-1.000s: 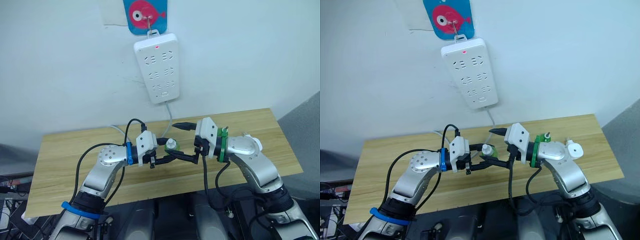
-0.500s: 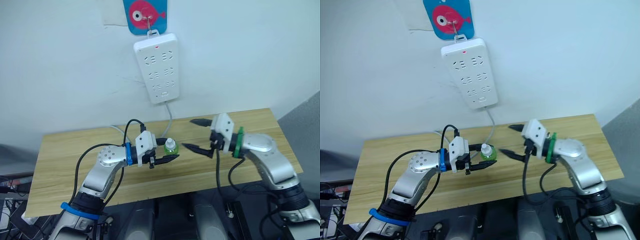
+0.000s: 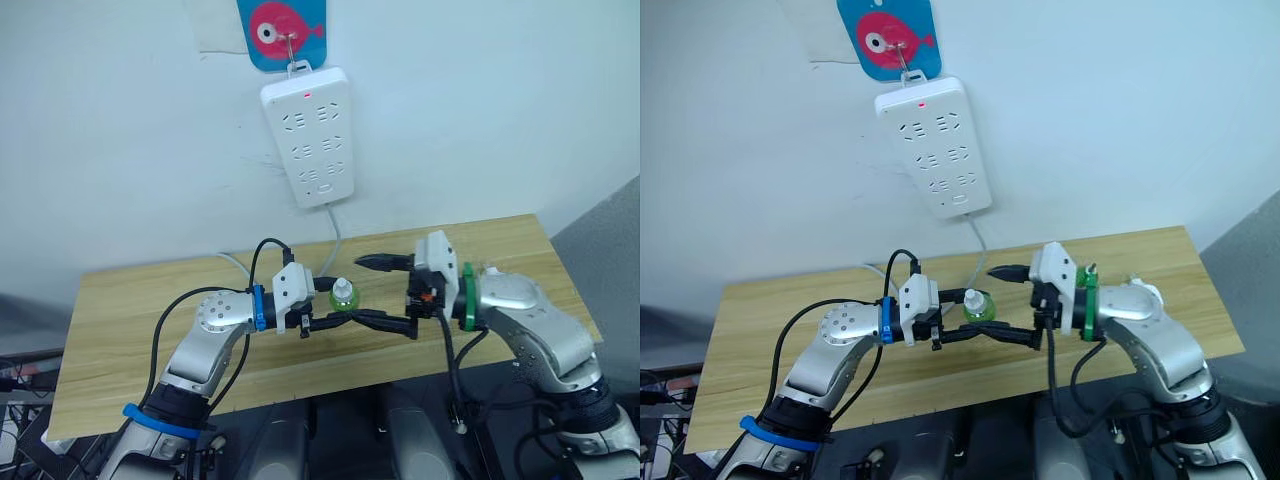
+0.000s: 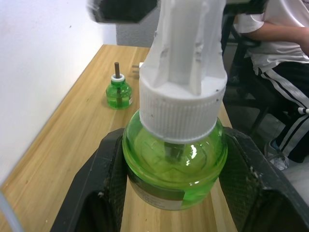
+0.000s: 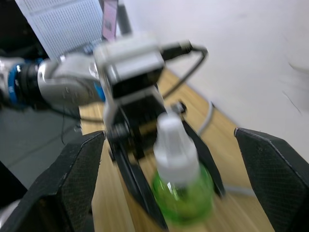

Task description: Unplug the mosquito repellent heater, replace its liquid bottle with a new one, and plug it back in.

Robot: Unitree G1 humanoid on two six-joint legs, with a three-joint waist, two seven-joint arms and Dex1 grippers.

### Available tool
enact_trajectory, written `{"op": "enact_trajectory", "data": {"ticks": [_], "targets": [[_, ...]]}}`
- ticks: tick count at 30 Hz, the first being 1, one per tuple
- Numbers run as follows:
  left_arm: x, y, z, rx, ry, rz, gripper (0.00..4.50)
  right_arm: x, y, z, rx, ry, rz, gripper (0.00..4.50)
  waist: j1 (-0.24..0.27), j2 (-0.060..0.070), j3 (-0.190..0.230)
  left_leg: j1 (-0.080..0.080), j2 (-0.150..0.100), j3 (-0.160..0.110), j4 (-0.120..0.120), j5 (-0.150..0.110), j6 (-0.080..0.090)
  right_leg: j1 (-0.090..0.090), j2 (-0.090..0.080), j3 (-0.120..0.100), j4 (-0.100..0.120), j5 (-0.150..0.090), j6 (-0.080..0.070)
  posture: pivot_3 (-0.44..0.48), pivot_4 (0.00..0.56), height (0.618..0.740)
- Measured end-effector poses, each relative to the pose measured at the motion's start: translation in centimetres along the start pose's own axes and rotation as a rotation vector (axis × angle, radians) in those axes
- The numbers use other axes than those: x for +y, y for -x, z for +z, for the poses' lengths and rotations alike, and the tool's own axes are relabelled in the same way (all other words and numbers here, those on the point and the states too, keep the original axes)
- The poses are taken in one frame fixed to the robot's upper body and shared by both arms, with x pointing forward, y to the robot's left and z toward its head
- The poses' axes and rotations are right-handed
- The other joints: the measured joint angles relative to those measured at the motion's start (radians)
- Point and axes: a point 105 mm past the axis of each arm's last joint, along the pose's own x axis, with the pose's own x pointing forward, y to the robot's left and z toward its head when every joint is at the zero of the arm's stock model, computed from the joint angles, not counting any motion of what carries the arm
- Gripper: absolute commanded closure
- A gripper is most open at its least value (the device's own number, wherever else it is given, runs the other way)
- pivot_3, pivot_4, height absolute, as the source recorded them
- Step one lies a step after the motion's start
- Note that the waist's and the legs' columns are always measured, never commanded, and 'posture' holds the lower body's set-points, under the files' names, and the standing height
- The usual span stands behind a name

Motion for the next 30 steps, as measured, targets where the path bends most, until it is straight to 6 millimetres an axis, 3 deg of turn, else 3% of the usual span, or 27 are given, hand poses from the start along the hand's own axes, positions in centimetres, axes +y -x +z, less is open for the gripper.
{"op": "enact_trajectory", "data": {"ticks": [2,5,14,22,27,30], "targets": [[-0.1,0.0,0.0,0.001,0.000,0.000,2.25,0.2,-0.6,0.0,-0.004,-0.019,0.003,0.18,0.001,0.000,0.000,0.000,0.000,0.000,0.000,0.000,0.000,0.000,0.000,0.000,0.000,0.000,0.000,-0.043,0.272,0.740],[-0.2,0.1,-0.2,0.004,0.008,0.000,2.25,0.3,-1.0,-0.1,-0.004,-0.024,0.007,0.86,0.002,0.000,0.000,0.000,0.000,0.000,0.000,0.000,0.000,0.000,0.000,0.000,0.000,0.000,0.000,-0.039,0.275,0.740],[-0.3,0.1,-0.4,0.011,0.028,0.004,2.25,-0.5,-1.0,-0.6,0.023,0.034,-0.018,4.23,0.001,0.000,0.000,0.000,0.000,0.000,0.000,0.000,0.000,0.000,0.000,0.000,0.000,0.000,0.000,-0.047,0.282,0.740],[-0.4,-0.1,-0.3,0.006,0.026,-0.004,2.25,-0.3,-0.4,0.4,-0.005,0.027,0.003,4.29,0.001,0.000,0.000,0.000,0.000,0.000,0.000,0.000,0.000,0.000,0.000,0.000,0.000,0.000,0.000,-0.054,0.284,0.740],[-0.2,-0.1,-0.2,0.005,0.020,-0.004,2.25,-0.3,0.8,5.1,-0.147,0.058,-0.028,4.29,0.001,0.000,-0.001,0.000,0.000,0.000,0.000,0.000,0.000,0.000,0.000,0.000,0.000,0.000,0.000,-0.065,0.296,0.740],[-0.2,0.0,-0.2,0.005,0.019,-0.004,2.25,-0.7,1.2,6.1,-0.170,0.054,-0.088,4.29,0.000,0.000,0.000,0.000,0.000,0.000,0.000,0.000,0.000,0.000,0.000,0.000,0.000,0.000,0.000,-0.067,0.297,0.740]]}}
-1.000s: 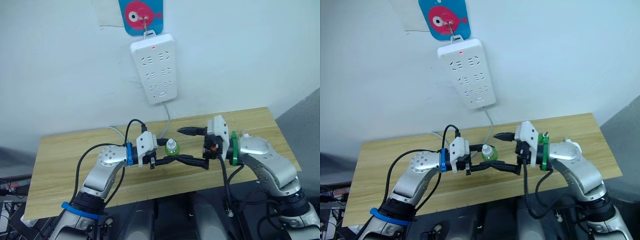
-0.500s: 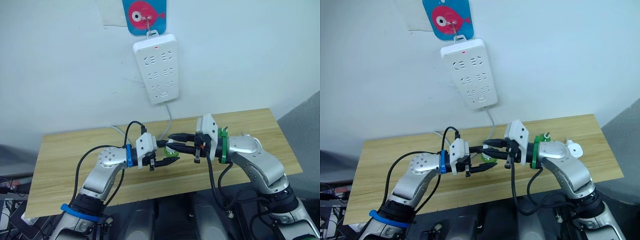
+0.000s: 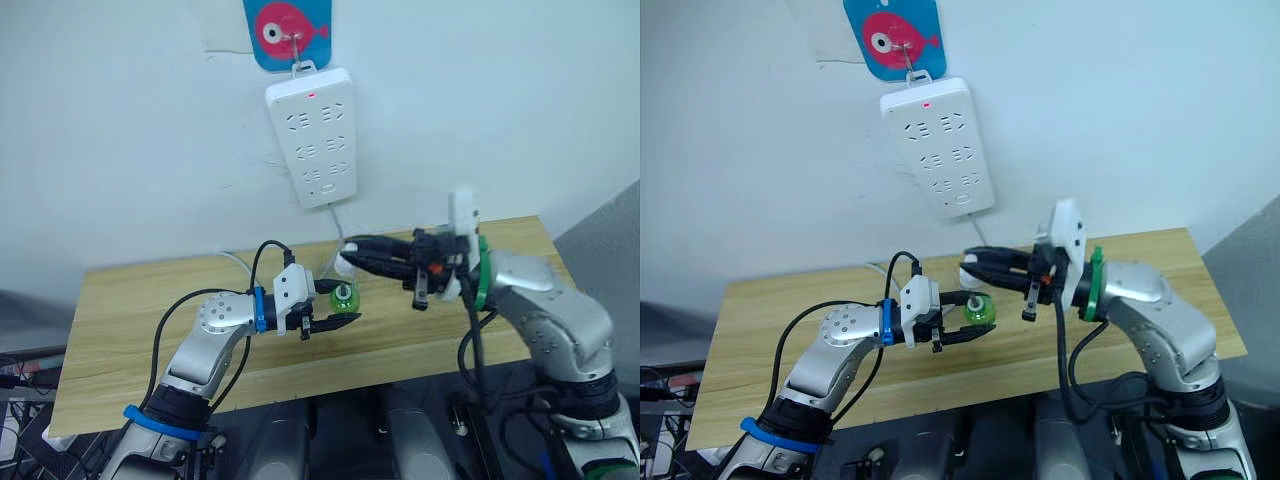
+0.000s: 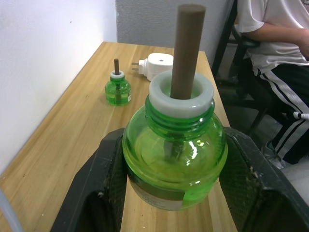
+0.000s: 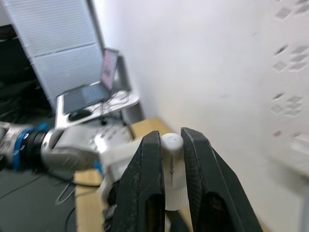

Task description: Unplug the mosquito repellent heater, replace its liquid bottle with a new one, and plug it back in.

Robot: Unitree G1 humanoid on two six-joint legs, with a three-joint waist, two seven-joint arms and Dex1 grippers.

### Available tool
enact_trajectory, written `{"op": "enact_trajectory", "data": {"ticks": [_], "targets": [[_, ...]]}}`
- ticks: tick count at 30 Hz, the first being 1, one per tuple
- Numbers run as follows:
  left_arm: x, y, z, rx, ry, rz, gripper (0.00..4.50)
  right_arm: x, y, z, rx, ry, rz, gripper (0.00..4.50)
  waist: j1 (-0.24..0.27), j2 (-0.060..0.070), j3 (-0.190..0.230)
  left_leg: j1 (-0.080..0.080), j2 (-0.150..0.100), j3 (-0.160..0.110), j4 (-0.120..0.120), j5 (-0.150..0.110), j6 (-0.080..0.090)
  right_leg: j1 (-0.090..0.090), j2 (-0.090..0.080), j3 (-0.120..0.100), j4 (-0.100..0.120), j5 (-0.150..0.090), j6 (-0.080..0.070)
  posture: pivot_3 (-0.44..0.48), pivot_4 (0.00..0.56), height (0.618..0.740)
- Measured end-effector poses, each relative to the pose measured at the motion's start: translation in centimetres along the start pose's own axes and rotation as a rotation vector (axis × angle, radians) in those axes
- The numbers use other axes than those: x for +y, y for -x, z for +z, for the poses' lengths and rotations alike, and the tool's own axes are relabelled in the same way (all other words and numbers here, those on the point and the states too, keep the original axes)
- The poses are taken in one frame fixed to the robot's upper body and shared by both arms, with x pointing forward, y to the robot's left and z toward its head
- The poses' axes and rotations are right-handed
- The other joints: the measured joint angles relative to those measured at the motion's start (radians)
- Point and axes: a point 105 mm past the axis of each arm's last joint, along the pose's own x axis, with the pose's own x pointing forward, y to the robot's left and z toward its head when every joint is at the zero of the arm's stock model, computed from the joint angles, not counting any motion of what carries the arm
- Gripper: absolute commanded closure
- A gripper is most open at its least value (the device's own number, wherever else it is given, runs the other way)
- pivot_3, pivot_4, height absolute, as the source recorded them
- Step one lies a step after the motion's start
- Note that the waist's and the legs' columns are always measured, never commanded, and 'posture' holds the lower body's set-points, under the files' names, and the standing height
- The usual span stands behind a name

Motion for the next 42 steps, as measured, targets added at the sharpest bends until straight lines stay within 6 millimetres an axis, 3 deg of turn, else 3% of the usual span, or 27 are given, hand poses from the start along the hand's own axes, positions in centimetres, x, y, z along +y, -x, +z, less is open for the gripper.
{"op": "enact_trajectory", "data": {"ticks": [3,8,12,21,27,36,42], "targets": [[0.0,0.1,0.0,0.003,-0.003,0.001,2.25,-1.3,0.9,-0.4,0.015,0.000,-0.129,4.29,0.002,0.000,-0.001,0.000,0.000,0.000,0.000,0.000,0.000,0.000,0.000,0.000,0.000,0.000,0.000,-0.070,0.301,0.740],[0.0,0.6,-0.4,0.014,0.001,0.012,2.25,-3.8,4.5,-5.4,0.173,0.007,-0.401,4.29,0.001,0.000,-0.001,0.001,0.000,0.001,0.000,-0.001,0.001,0.000,0.000,0.001,0.001,0.000,0.000,-0.064,0.309,0.740],[-0.1,0.7,-0.5,0.018,0.006,0.019,2.25,-6.3,7.6,-10.8,0.266,-0.019,-0.720,4.29,-0.002,0.000,-0.002,0.001,0.000,0.003,0.000,0.000,0.000,-0.001,0.000,0.002,0.002,0.000,0.000,-0.060,0.318,0.740],[0.1,1.1,-0.5,0.036,0.010,0.028,2.25,-8.4,7.3,-16.0,0.223,-0.057,-0.887,4.29,-0.020,0.000,-0.001,0.000,0.000,0.003,-0.001,-0.001,0.002,-0.001,0.000,0.002,0.001,0.000,0.000,-0.029,0.342,0.740],[-0.1,1.6,-0.5,0.061,0.016,0.031,2.25,-9.8,7.2,-17.1,0.226,-0.018,-0.896,4.29,-0.021,0.000,-0.001,0.001,0.000,0.003,-0.001,-0.003,0.005,-0.001,0.001,0.002,0.001,0.000,0.000,-0.011,0.363,0.740],[-0.1,2.2,-0.4,0.079,0.019,0.036,2.25,-10.1,7.2,-19.0,0.243,-0.048,-0.898,4.29,-0.020,0.001,-0.001,0.001,0.000,0.003,-0.001,-0.003,0.005,-0.001,0.001,0.002,0.001,0.000,0.000,0.002,0.358,0.740],[0.0,2.2,-0.3,0.079,0.017,0.037,2.25,-10.0,7.0,-19.1,0.232,-0.047,-0.892,2.18,-0.019,0.001,-0.001,0.001,0.000,0.002,-0.001,-0.003,0.005,-0.001,0.001,0.002,0.001,0.000,0.000,-0.003,0.341,0.740]]}}
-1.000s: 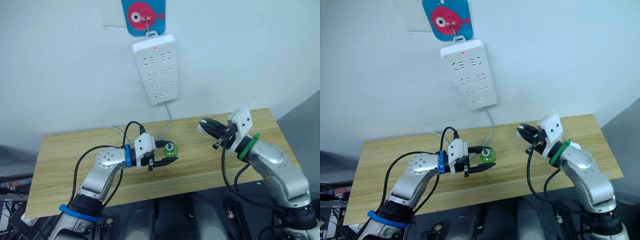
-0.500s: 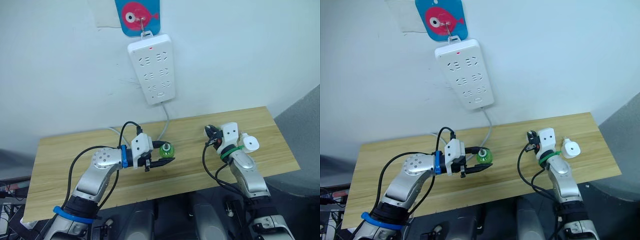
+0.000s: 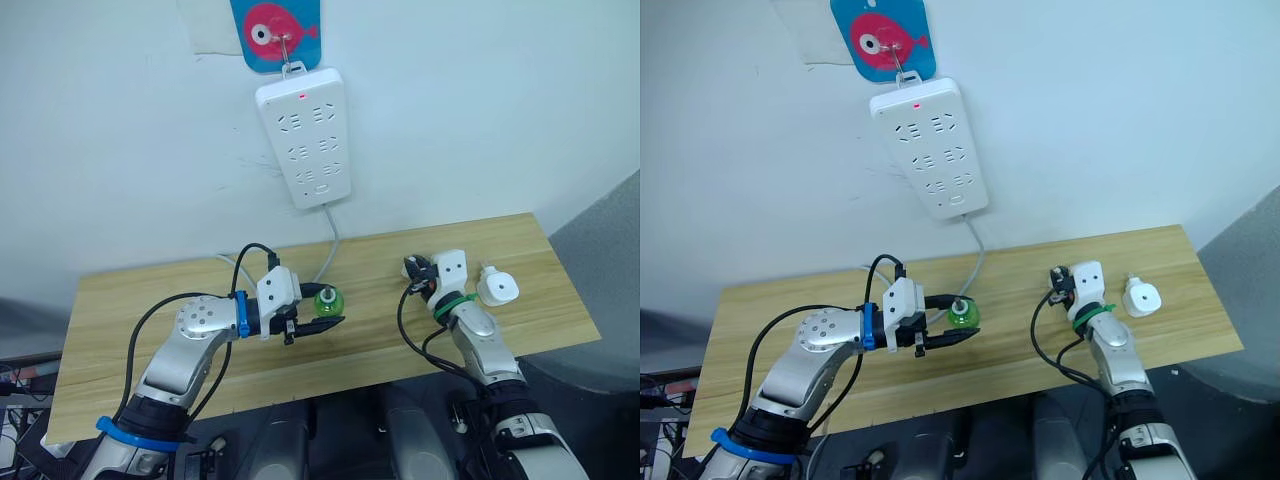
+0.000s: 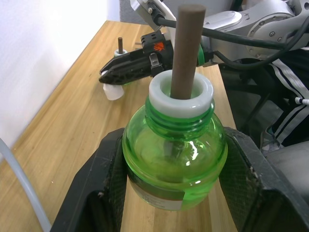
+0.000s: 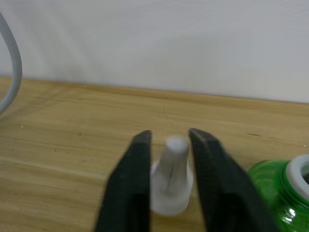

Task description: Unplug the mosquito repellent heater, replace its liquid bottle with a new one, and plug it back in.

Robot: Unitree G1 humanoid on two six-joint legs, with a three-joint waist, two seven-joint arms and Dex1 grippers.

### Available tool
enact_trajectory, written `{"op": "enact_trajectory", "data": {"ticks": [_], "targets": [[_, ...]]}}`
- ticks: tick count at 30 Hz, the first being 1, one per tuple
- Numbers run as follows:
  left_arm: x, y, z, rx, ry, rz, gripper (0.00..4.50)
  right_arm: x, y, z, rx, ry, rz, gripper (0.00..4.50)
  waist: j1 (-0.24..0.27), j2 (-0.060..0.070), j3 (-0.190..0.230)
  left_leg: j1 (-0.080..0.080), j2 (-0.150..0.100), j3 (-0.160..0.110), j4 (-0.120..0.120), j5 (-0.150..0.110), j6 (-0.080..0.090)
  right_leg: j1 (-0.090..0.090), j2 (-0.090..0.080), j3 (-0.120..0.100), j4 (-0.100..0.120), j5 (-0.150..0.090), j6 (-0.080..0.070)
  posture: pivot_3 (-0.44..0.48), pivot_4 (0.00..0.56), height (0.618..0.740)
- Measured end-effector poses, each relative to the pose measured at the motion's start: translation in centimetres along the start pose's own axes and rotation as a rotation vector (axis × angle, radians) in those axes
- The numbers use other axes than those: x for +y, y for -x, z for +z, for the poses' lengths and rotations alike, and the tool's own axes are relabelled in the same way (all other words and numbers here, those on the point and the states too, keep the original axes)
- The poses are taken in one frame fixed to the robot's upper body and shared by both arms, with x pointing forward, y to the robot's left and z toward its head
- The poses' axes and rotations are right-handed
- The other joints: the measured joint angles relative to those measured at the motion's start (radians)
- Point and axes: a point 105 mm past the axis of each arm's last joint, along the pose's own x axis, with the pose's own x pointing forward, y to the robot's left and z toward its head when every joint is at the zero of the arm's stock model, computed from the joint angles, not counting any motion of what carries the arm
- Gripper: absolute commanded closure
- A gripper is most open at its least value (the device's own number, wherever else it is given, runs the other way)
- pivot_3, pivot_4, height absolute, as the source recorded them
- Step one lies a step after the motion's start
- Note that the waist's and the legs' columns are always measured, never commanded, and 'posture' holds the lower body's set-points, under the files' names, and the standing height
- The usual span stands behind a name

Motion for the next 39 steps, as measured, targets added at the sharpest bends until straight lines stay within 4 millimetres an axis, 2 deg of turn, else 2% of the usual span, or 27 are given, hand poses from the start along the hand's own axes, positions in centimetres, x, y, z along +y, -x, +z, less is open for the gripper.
{"op": "enact_trajectory", "data": {"ticks": [6,9,12,16,22,28,31,34,37,39], "targets": [[0.0,0.0,0.1,-0.003,-0.006,0.000,2.25,0.0,1.3,-0.6,0.008,0.009,-0.001,0.02,0.001,0.000,0.000,0.000,0.000,0.000,0.000,0.000,-0.001,0.000,0.000,0.000,0.000,0.000,0.000,-0.022,0.309,0.740],[0.0,-0.1,0.2,-0.009,-0.008,0.001,2.25,0.1,2.9,-0.3,0.005,0.034,0.000,0.02,0.003,0.000,0.000,0.000,0.000,0.000,0.000,0.000,-0.001,0.000,0.000,0.000,0.000,0.000,0.000,-0.025,0.302,0.740],[0.0,-0.2,0.1,-0.013,-0.006,0.001,2.25,1.1,4.7,0.8,0.003,0.051,0.063,0.02,0.003,0.002,-0.001,0.000,0.000,0.000,0.000,0.000,-0.001,0.000,0.000,0.000,0.000,0.000,0.000,-0.048,0.285,0.740],[0.1,-0.3,0.2,-0.030,-0.016,0.002,2.25,4.8,7.2,4.2,0.008,0.056,0.343,0.02,0.001,0.003,-0.003,0.000,0.000,0.000,0.000,0.000,0.000,0.001,0.000,0.000,-0.001,0.000,0.000,-0.065,0.280,0.740],[0.4,-0.6,0.1,-0.053,-0.040,0.004,2.25,9.1,9.2,8.4,0.019,0.002,0.688,0.02,-0.001,0.002,-0.004,0.000,0.000,-0.001,0.000,0.000,0.000,0.002,0.000,-0.002,-0.002,0.000,0.000,-0.088,0.289,0.740],[0.1,-1.2,0.2,-0.061,-0.049,-0.017,2.25,12.1,8.1,11.2,-0.030,0.038,0.876,0.02,-0.002,0.002,-0.004,0.000,0.000,-0.002,0.001,0.000,0.000,0.002,0.000,-0.002,-0.002,0.000,0.000,-0.080,0.290,0.740],[0.2,-1.2,0.3,-0.061,-0.050,-0.015,2.25,13.6,7.5,11.3,-0.035,0.050,0.930,0.02,-0.001,0.002,-0.004,0.000,0.000,-0.002,0.001,0.000,-0.001,0.001,-0.001,-0.002,-0.002,0.000,0.000,-0.080,0.290,0.740],[0.2,-1.2,0.2,-0.058,-0.044,-0.013,2.25,13.6,6.9,10.7,-0.025,0.069,0.916,0.56,0.003,0.002,-0.004,0.000,-0.001,-0.001,0.001,0.000,0.000,0.002,-0.001,-0.002,-0.002,0.000,0.000,-0.063,0.301,0.740],[0.2,-1.2,0.2,-0.055,-0.038,-0.014,2.25,13.3,6.4,10.1,-0.017,0.098,0.897,1.59,0.003,0.002,-0.004,0.000,0.000,-0.002,0.001,0.000,0.000,0.001,-0.001,-0.002,-0.002,0.000,0.000,-0.063,0.301,0.740],[0.2,-1.2,0.2,-0.054,-0.036,-0.015,2.25,13.1,6.2,10.0,-0.019,0.117,0.884,1.59,0.002,0.002,-0.004,0.000,0.000,-0.002,0.001,0.000,-0.001,0.001,-0.001,-0.002,-0.002,0.000,0.000,-0.063,0.301,0.740]]}}
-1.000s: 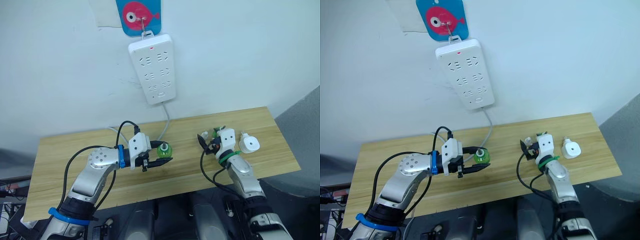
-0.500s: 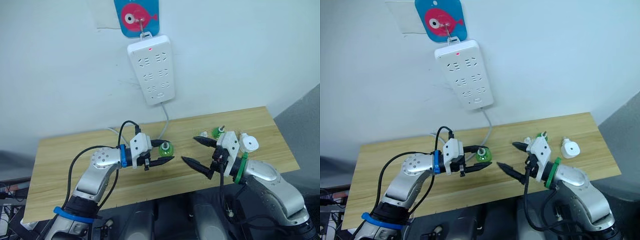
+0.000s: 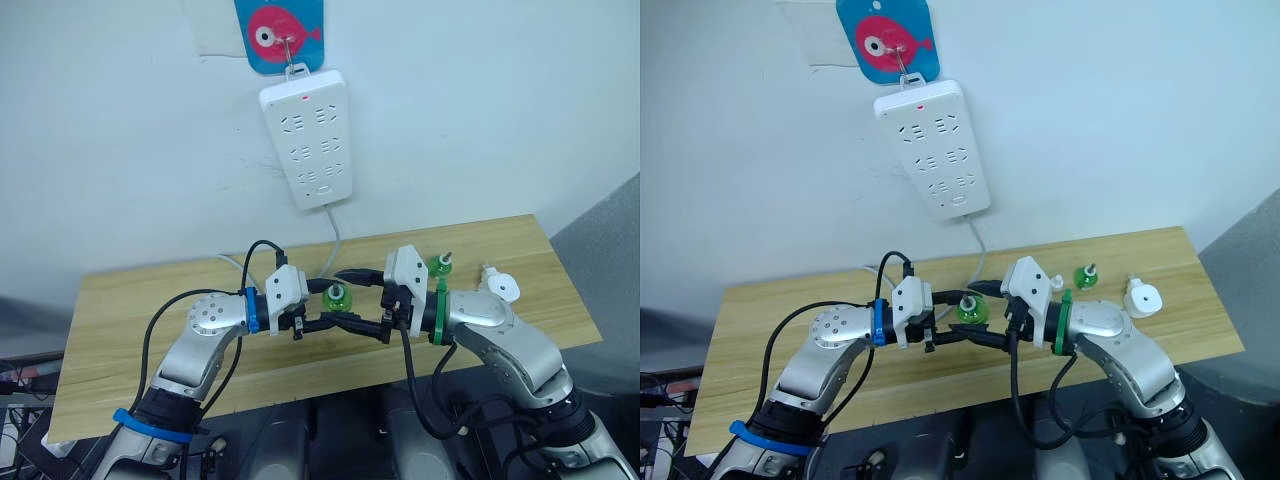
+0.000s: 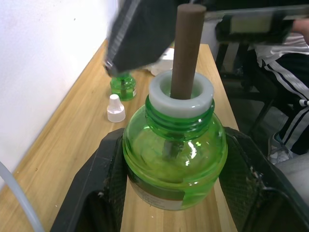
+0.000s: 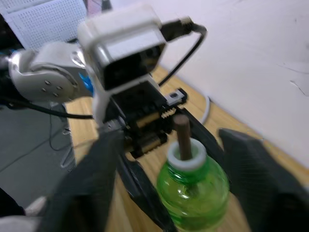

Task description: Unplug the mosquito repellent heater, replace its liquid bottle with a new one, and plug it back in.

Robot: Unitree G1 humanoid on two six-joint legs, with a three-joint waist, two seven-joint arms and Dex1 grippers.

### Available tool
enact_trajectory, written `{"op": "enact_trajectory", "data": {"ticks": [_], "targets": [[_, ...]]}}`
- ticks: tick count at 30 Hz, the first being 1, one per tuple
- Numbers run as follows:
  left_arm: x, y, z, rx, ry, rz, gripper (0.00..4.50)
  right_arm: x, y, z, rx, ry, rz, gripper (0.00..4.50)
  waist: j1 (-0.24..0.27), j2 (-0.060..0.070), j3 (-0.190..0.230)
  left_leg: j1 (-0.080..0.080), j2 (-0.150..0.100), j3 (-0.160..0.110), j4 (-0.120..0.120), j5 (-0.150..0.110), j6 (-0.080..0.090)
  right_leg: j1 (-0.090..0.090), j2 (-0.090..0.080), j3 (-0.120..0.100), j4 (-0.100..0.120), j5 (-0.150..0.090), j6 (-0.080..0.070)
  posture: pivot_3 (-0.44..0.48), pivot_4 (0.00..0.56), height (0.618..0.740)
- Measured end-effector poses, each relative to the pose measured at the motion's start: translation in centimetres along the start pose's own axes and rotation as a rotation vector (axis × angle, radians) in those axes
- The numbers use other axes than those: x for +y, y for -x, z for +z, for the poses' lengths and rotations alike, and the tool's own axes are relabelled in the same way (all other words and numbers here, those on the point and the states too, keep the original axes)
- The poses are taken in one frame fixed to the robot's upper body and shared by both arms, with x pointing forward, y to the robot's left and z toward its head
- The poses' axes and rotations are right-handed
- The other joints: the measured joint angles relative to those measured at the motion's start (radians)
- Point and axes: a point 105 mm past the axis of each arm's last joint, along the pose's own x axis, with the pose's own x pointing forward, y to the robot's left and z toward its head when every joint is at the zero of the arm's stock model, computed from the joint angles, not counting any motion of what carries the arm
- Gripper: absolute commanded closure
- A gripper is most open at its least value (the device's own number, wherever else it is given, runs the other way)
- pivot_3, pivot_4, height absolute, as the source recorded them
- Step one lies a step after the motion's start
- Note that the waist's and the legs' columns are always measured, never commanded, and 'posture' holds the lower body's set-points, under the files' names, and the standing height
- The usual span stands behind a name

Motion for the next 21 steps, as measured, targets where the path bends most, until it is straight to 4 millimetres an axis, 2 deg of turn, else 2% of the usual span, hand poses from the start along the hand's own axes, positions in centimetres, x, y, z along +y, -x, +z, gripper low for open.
{"op": "enact_trajectory", "data": {"ticks": [10,13,17,21], "targets": [[0.2,-0.2,0.3,-0.005,0.005,-0.003,2.25,-0.2,-0.5,-1.2,0.041,0.038,-0.015,1.59,-0.002,0.000,0.000,0.000,0.000,0.000,0.000,0.000,0.000,0.000,0.000,0.000,0.000,0.000,0.000,-0.068,0.305,0.740],[0.1,-0.2,0.3,-0.005,0.006,-0.007,2.25,-0.4,-0.5,-1.3,0.044,0.046,-0.022,2.22,-0.002,0.000,0.000,0.000,0.000,0.000,0.000,0.000,0.000,0.000,0.000,0.000,0.000,0.000,0.000,-0.069,0.309,0.740],[0.1,-0.1,0.1,0.005,0.013,-0.010,2.25,-0.5,-0.5,-1.0,0.025,0.057,-0.022,3.62,-0.002,0.000,0.000,0.000,0.000,0.000,0.000,0.000,0.000,0.000,0.000,0.000,0.000,0.000,0.000,-0.067,0.309,0.740],[0.1,-0.1,0.0,0.006,0.012,-0.011,2.25,-0.4,-0.5,-1.0,0.022,0.055,-0.020,3.68,-0.002,0.000,0.000,0.000,0.000,0.000,0.000,0.000,0.000,0.000,0.000,0.000,0.000,0.000,0.000,-0.067,0.309,0.740]]}}
